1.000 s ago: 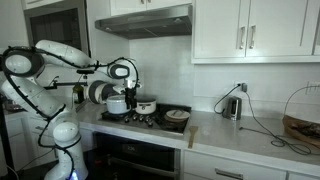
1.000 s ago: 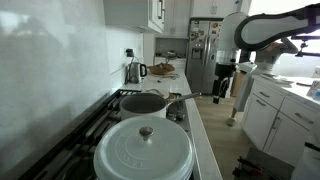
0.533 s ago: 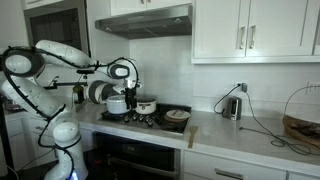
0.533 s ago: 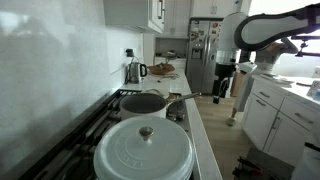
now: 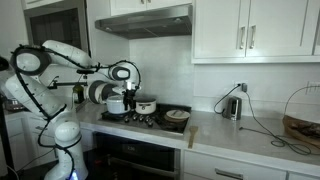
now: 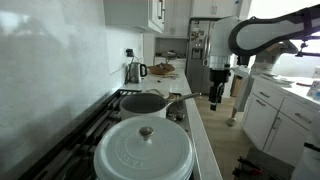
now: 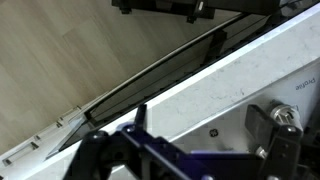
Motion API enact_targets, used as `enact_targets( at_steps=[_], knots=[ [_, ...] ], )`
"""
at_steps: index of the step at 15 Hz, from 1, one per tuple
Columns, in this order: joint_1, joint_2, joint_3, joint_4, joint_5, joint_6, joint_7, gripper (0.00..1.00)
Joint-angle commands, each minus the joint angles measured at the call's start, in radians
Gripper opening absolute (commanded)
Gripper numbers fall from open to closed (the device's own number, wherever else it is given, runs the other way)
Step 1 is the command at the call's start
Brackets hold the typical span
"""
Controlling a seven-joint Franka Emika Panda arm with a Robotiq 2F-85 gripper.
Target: Turn on the first knob on the left side of the stove
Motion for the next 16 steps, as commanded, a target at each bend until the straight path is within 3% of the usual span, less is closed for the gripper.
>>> enact_targets(
  at_steps=[1,16],
  knots=[
    [0.031,0.068,0.029,0.043,0.007,0.005,-0.016,1.0],
    [0.141,0.319,0.084,0.173,0.038,0.075,-0.203,1.0]
  ],
)
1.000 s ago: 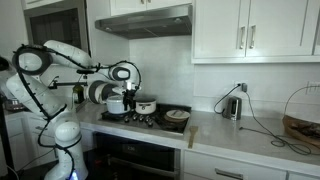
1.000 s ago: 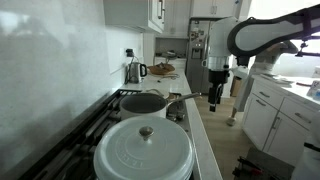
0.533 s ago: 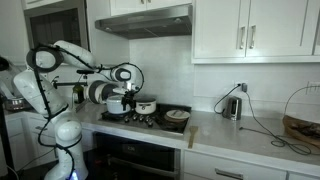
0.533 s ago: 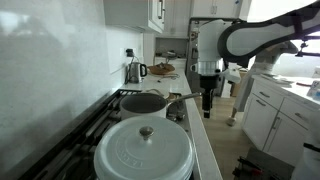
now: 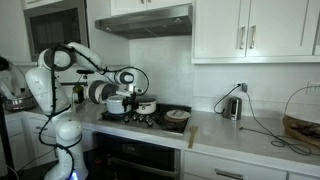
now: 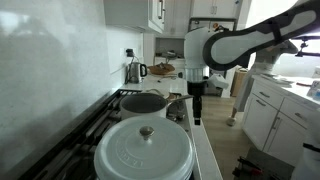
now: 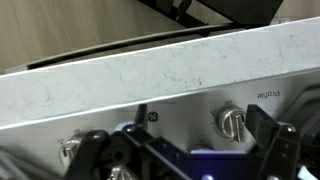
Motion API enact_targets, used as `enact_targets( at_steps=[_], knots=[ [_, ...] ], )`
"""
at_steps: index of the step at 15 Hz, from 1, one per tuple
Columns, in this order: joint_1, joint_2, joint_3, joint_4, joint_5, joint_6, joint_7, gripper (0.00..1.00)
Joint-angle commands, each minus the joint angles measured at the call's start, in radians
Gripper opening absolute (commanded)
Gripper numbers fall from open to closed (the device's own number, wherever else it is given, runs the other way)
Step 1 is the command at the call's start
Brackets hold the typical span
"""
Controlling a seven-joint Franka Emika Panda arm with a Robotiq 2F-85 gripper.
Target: Turn on the first knob on the left side of the stove
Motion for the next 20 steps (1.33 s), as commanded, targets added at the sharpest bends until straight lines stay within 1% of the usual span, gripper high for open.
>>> enact_targets(
  at_steps=[1,7,14,20],
  knots=[
    [0.014,0.067,0.018,0.048,0.027,0.015,-0.059,1.0],
    [0.039,0.109,0.047,0.059,0.068,0.043,-0.131,1.0],
    [0.05,0.086,0.055,0.005,0.117,0.109,-0.2,1.0],
    [0.053,0.091,0.054,-0.037,0.149,0.165,-0.247,1.0]
  ],
)
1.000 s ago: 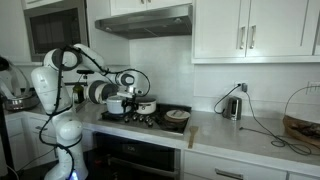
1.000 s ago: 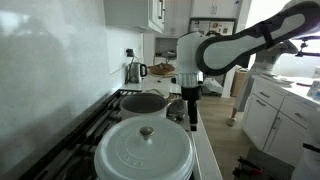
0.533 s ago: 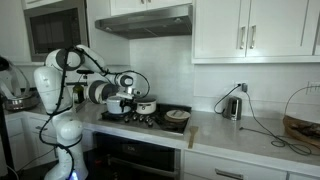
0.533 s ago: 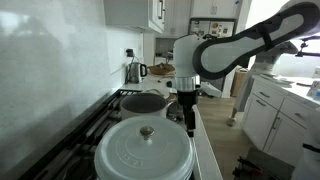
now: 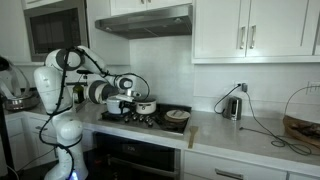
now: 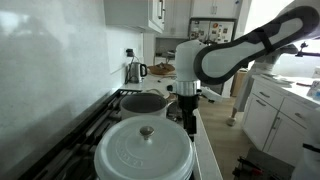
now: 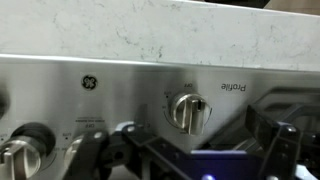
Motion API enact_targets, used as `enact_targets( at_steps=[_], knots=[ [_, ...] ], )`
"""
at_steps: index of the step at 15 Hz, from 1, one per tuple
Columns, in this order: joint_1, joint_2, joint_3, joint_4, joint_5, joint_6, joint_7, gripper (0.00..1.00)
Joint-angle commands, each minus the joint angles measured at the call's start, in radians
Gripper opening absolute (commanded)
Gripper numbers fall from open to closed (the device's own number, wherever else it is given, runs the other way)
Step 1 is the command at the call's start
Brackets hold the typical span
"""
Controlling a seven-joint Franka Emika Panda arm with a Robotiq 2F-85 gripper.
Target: Turn on the first knob on the left side of the stove
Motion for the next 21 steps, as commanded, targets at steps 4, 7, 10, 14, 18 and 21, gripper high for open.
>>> enact_targets(
  at_steps=[4,7,10,14,18,21],
  knots=[
    [0.013,-0.005,0.006,-0.042,0.035,0.064,-0.033,1.0],
    [0.022,-0.004,0.01,-0.046,0.033,0.078,-0.029,0.93],
    [0.028,0.0,0.013,-0.044,0.033,0.085,-0.03,0.79],
    [0.029,0.003,0.018,-0.042,0.029,0.085,-0.026,0.75],
    [0.028,0.001,0.018,-0.042,0.029,0.081,-0.023,0.59],
    [0.027,-0.001,0.017,-0.042,0.028,0.08,-0.021,0.37]
  ],
)
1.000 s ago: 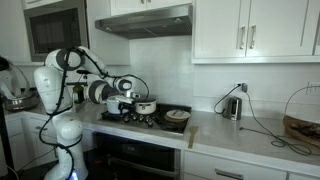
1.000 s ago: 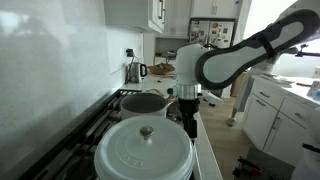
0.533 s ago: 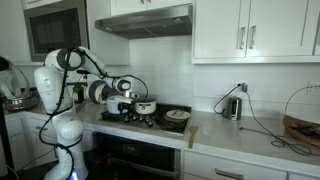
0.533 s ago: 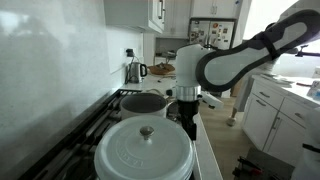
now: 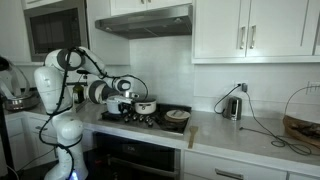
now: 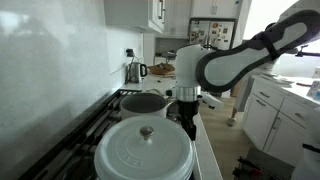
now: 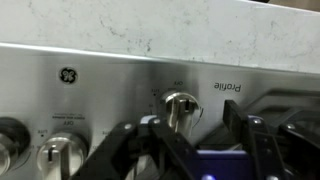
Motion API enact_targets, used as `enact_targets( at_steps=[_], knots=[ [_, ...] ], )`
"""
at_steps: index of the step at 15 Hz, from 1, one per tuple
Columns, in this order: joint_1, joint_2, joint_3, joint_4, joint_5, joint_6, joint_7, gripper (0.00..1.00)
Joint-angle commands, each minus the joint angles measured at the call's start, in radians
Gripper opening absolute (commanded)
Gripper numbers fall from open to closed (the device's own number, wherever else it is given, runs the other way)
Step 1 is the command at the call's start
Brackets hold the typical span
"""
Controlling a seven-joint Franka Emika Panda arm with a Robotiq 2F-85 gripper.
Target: Turn on the first knob on the left side of the stove
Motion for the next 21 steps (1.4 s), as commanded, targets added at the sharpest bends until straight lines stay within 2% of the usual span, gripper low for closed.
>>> enact_targets(
  at_steps=[1,4,6,8,21],
  knots=[
    [0.0,-0.005,0.002,-0.007,0.019,0.018,-0.014,0.35],
    [-0.002,-0.005,0.001,-0.007,0.018,0.021,-0.015,0.12],
    [-0.006,-0.005,-0.003,-0.009,0.018,0.029,-0.013,0.01],
    [-0.006,-0.005,-0.005,-0.009,0.021,0.028,-0.015,0.05],
    [-0.006,0.072,0.0,0.02,0.02,0.019,-0.006,0.05]
  ],
)
